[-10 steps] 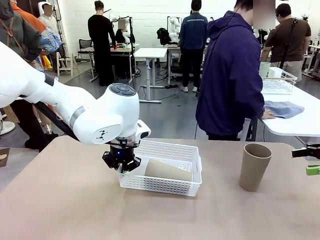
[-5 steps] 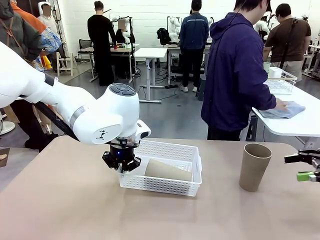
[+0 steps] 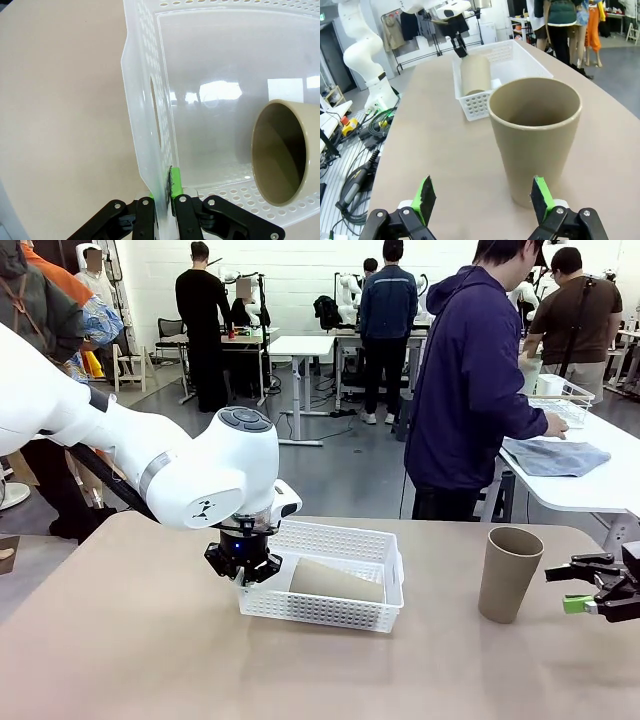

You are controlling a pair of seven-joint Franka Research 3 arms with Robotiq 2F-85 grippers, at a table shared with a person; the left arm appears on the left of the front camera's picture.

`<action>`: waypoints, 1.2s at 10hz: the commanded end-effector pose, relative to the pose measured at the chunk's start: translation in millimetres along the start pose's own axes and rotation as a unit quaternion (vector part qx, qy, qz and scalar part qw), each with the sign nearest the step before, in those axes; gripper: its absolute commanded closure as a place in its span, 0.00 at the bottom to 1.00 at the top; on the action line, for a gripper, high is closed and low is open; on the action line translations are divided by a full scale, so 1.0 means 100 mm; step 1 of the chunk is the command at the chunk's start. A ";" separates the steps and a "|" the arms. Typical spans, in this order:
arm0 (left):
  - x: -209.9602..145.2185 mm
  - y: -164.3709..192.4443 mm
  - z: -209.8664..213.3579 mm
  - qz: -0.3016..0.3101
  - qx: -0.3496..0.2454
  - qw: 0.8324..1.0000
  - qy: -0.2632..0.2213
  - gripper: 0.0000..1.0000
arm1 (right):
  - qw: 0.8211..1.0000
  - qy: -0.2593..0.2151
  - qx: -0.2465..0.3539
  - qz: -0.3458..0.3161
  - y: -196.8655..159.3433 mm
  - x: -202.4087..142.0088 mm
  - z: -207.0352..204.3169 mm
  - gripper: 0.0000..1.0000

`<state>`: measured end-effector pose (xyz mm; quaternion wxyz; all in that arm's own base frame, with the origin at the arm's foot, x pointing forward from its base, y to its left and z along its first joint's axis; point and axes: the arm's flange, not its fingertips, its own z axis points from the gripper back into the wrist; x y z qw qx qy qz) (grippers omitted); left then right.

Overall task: Clean and organize the cups into the basket.
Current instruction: Pick up the Reusable plastic cup from the right side of the table and stack it inside the Organizing basket in the center of the table.

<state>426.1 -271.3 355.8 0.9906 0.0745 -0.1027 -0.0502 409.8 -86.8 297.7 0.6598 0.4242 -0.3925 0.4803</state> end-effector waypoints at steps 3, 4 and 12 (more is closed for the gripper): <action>-0.03 -0.01 -0.02 -0.004 0.004 1.000 0.000 1.00 | 0.998 0.010 -0.041 0.053 -0.23 -0.17 -0.13 0.00; -0.03 -0.01 -0.02 -0.004 0.004 1.000 0.000 1.00 | 0.997 0.010 -0.036 0.061 -0.25 -0.21 -0.16 0.00; -0.03 -0.01 -0.02 -0.004 0.004 1.000 0.000 1.00 | 0.997 -0.026 -0.008 0.069 -0.71 -0.28 -0.53 0.00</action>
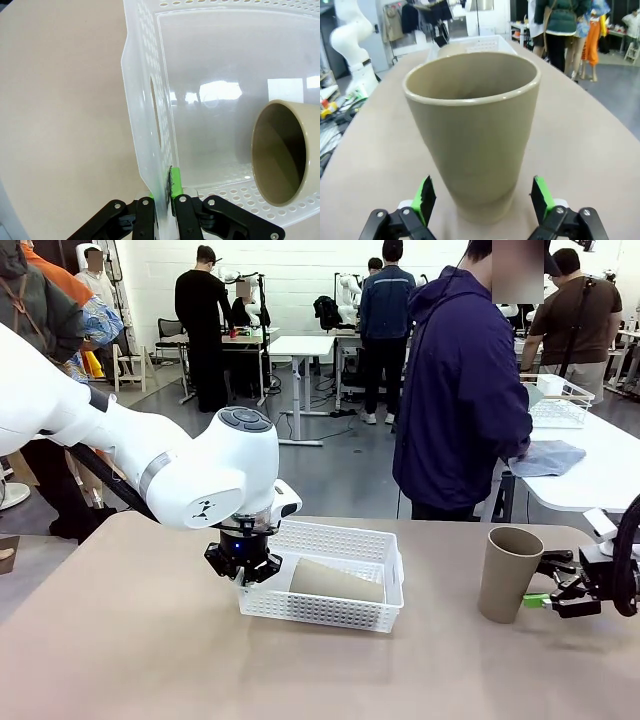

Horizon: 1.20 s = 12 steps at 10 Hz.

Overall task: Clean and organize the cups into the basket.
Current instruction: Pick up the Reusable plastic cup from the right side of the table and stack it inside the Organizing basket in the center of the table.

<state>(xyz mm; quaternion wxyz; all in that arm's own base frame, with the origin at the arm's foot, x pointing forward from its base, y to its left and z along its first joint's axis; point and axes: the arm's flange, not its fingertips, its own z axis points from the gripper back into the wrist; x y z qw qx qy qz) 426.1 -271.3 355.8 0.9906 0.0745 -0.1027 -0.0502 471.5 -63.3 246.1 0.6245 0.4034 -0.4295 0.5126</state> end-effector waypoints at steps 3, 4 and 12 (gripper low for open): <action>-0.03 -0.01 -0.02 -0.004 0.004 1.000 0.000 1.00 | 1.000 -0.013 0.016 0.004 -0.12 -0.02 -0.26 0.00; -0.03 -0.01 -0.02 -0.004 0.004 1.000 0.000 1.00 | 1.000 -0.011 0.025 0.006 -0.11 -0.03 -0.32 0.00; -0.03 -0.01 -0.02 -0.004 0.004 1.000 0.000 1.00 | 0.997 -0.009 0.065 0.028 -0.10 -0.05 -0.54 0.64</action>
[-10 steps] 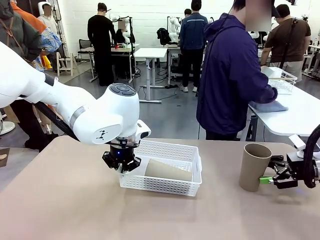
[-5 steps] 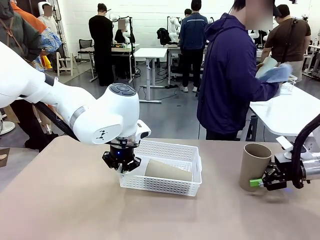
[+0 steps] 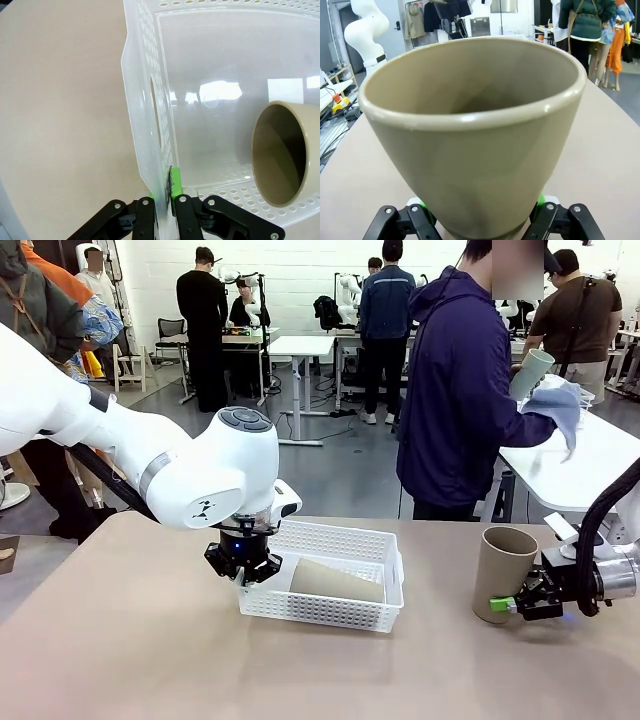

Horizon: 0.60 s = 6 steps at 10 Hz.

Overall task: Clean and organize the cups into the basket.
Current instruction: Pick up the Reusable plastic cup from the right side of the table and stack it inside the Organizing basket in the center of the table.

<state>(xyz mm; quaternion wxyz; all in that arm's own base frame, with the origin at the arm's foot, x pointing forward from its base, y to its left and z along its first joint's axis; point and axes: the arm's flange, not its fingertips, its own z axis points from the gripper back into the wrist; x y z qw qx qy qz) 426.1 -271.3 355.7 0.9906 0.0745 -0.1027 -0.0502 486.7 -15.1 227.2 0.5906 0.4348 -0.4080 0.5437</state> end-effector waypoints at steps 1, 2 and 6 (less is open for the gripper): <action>-0.03 -0.01 -0.02 -0.004 0.004 1.000 0.000 1.00 | 1.000 -0.006 0.008 0.011 0.02 0.00 0.00 1.00; -0.03 -0.01 -0.02 -0.004 0.004 1.000 0.000 1.00 | 1.000 -0.015 -0.003 -0.007 0.10 0.14 0.04 1.00; -0.03 -0.01 -0.02 -0.004 0.004 1.000 0.000 1.00 | 0.999 0.012 -0.019 -0.038 0.92 1.80 0.53 0.73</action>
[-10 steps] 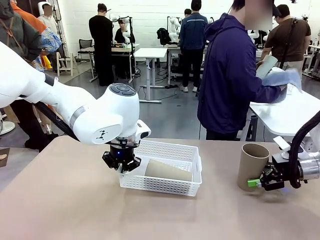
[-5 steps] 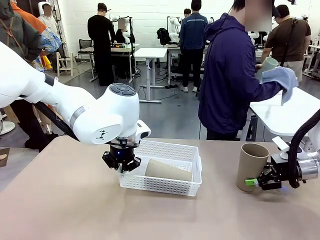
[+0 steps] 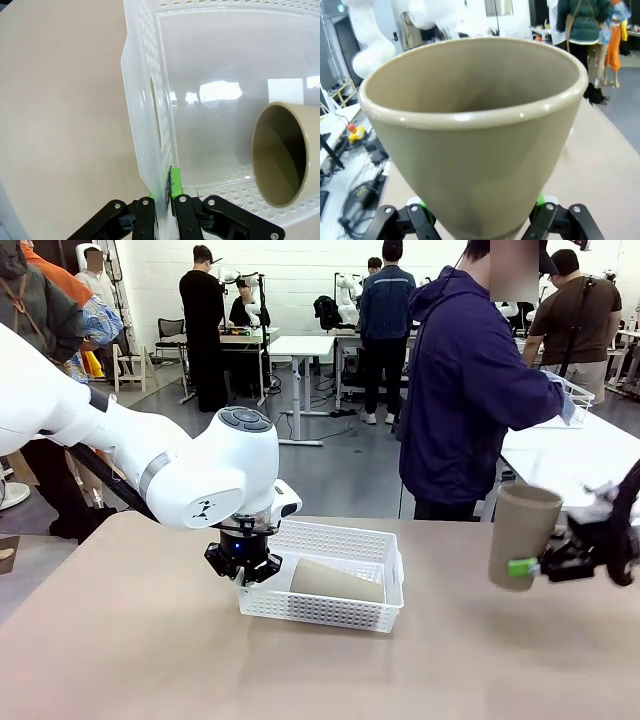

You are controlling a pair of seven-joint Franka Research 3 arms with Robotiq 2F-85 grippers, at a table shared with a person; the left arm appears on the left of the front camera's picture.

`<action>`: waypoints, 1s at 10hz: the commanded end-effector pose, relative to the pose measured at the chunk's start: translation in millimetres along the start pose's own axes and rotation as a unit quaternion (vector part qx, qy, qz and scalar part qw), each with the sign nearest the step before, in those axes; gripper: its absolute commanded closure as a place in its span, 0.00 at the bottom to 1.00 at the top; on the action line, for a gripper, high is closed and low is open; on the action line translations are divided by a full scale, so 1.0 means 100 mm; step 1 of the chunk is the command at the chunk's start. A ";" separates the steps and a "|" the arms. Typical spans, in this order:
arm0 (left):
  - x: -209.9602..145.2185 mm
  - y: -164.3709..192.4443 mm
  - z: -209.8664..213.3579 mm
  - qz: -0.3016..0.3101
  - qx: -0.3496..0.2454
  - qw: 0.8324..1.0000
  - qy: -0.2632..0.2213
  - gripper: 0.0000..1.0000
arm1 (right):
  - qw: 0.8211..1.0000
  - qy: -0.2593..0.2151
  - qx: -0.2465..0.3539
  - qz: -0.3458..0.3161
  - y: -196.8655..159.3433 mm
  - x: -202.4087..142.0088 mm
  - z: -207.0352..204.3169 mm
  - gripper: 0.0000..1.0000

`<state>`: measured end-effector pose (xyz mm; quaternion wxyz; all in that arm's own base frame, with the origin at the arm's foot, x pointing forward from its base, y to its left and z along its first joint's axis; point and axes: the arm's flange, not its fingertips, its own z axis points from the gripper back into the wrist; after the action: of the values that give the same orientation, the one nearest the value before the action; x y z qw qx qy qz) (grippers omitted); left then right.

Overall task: Clean and organize the cups into the basket.
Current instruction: Pick up the Reusable plastic cup from the right side of the table and stack it inside the Organizing basket in the center of the table.

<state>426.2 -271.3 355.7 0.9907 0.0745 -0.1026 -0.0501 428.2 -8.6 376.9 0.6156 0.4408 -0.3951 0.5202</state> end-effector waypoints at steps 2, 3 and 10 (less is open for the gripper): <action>-0.03 -0.01 -0.02 -0.004 0.004 1.000 0.000 1.00 | 1.000 0.020 -0.012 -0.016 0.40 0.75 0.29 0.73; -0.03 -0.01 -0.02 -0.004 0.004 1.000 0.000 1.00 | 0.999 0.030 -0.012 -0.032 0.42 0.82 0.29 0.73; -0.03 -0.01 -0.02 -0.004 0.004 1.000 0.000 1.00 | 0.999 0.026 -0.020 -0.016 0.50 0.93 0.35 0.20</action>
<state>426.2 -271.3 355.7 0.9907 0.0745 -0.1026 -0.0501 391.0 -10.8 481.7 0.6427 0.4207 -0.3824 0.5136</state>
